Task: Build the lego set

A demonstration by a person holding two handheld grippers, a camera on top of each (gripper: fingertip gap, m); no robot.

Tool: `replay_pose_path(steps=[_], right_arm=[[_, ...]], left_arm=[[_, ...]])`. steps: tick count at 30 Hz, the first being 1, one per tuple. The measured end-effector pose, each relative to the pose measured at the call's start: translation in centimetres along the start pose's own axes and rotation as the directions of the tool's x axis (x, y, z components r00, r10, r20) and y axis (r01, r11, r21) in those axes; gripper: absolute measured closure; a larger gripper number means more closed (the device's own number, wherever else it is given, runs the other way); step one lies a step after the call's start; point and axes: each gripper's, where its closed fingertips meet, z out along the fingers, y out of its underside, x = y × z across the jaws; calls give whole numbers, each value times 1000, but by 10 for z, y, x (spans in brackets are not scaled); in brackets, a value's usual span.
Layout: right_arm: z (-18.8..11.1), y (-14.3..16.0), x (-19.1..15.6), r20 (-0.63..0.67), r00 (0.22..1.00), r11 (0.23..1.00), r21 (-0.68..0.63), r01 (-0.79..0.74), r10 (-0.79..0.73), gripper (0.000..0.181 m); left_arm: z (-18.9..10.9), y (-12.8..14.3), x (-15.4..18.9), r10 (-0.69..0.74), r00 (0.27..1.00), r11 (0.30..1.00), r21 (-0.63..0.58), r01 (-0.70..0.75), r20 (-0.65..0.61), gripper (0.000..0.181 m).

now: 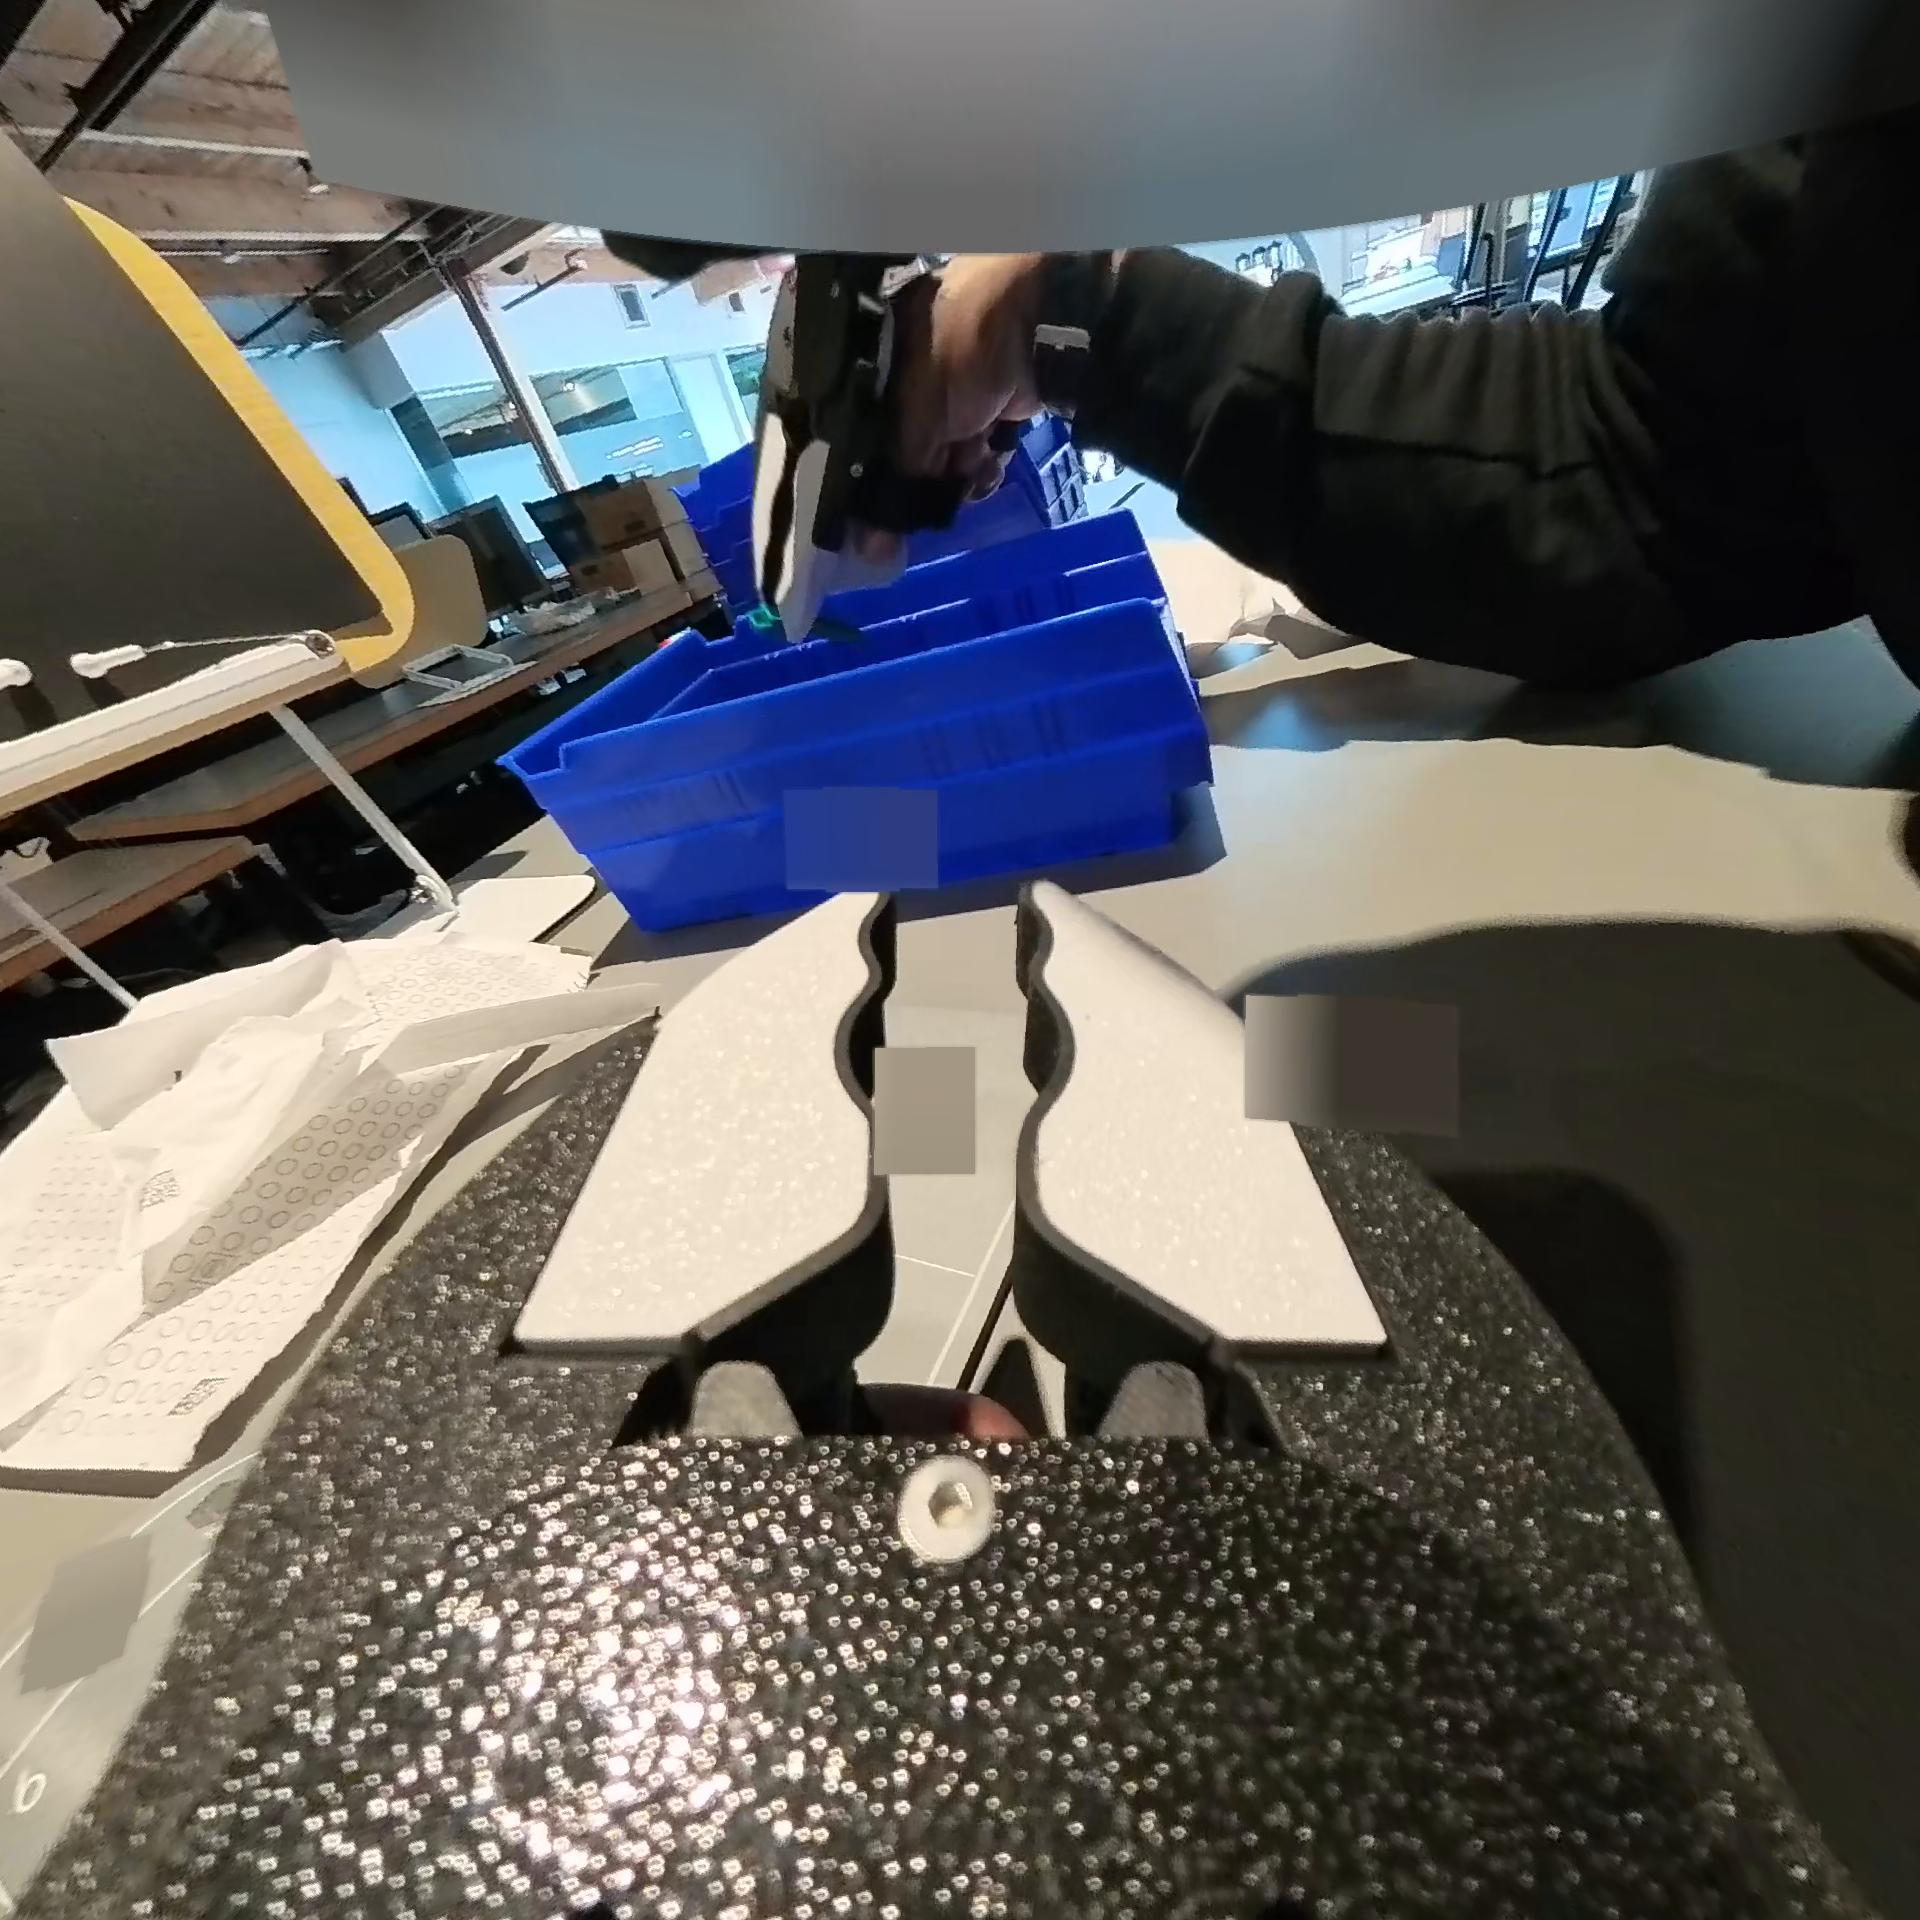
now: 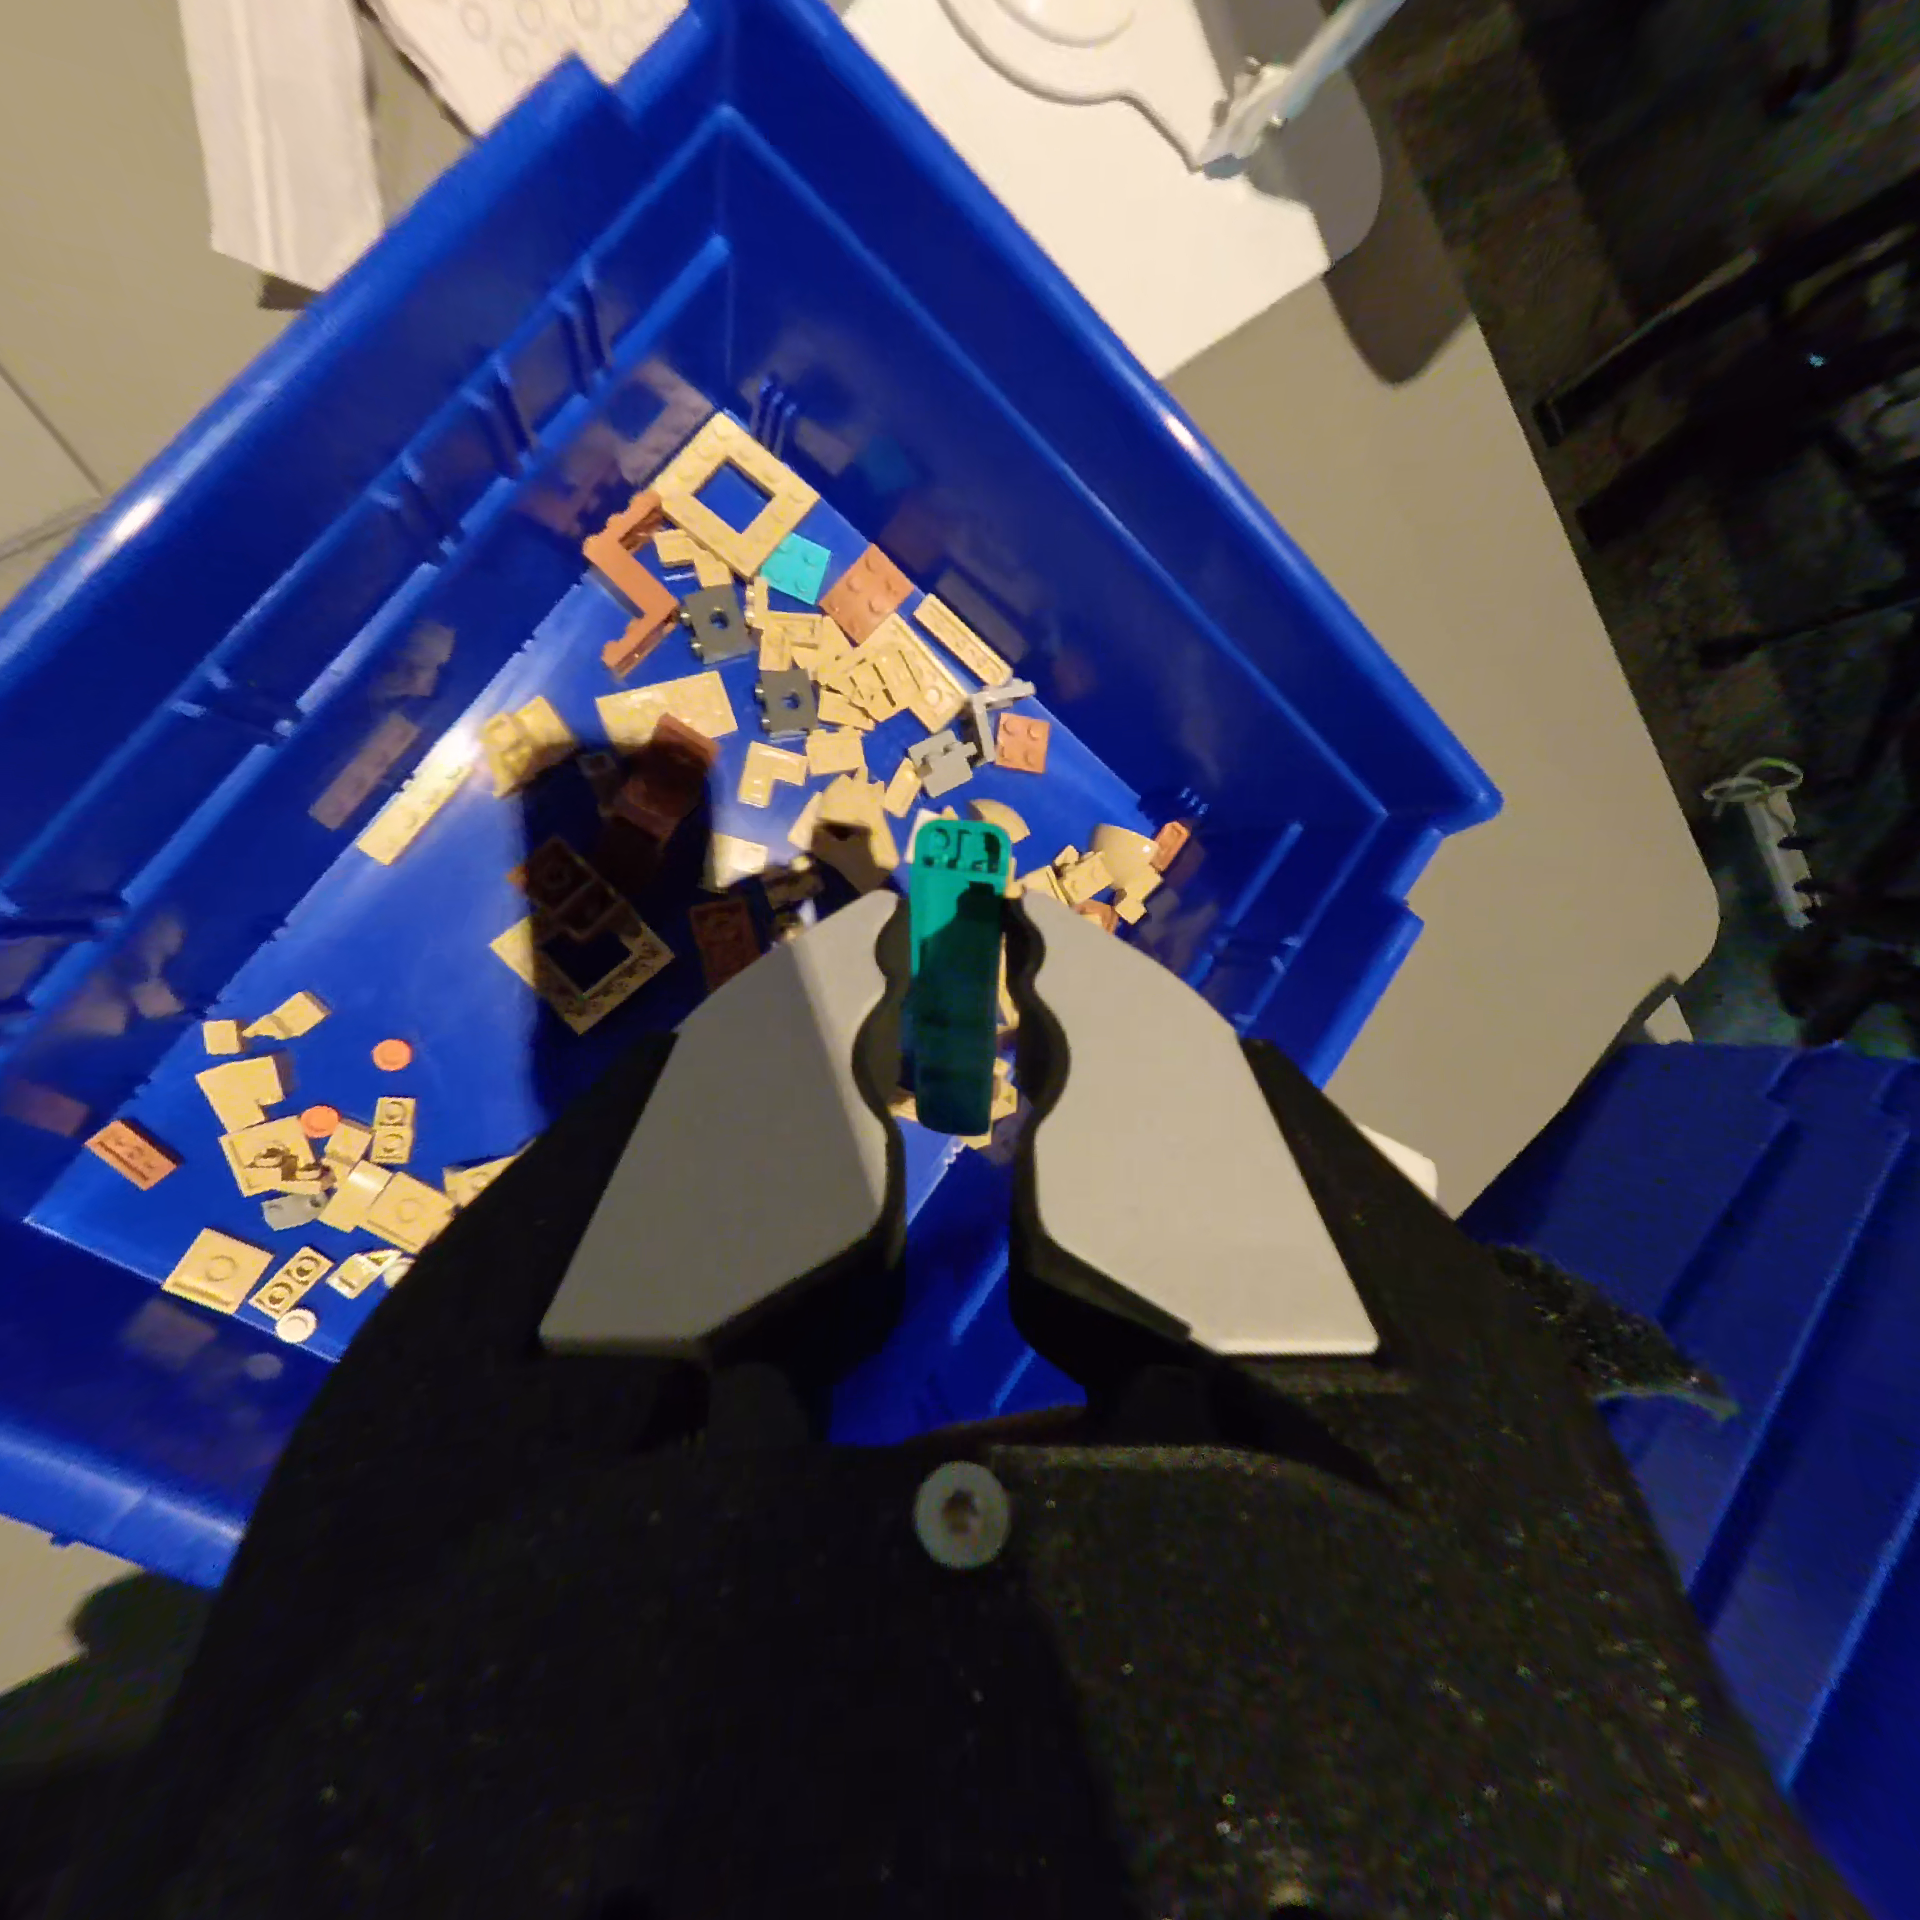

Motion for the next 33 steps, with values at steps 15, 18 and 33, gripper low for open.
replay_pose_path(steps=[15,18,33], right_arm=[[-23,0,31,-85,984,984,93,-150,158,165],[-20,-1,27,-74,987,987,86,-139,145,165],[-2,15,17,-31,992,992,-25,-126,125,165]], left_arm=[[2,2,-1,-6,1000,1000,-14,6,2,160],[2,2,-1,-3,1000,1000,-14,3,1,160],[1,2,1,4,1000,1000,-12,-4,-3,160]])
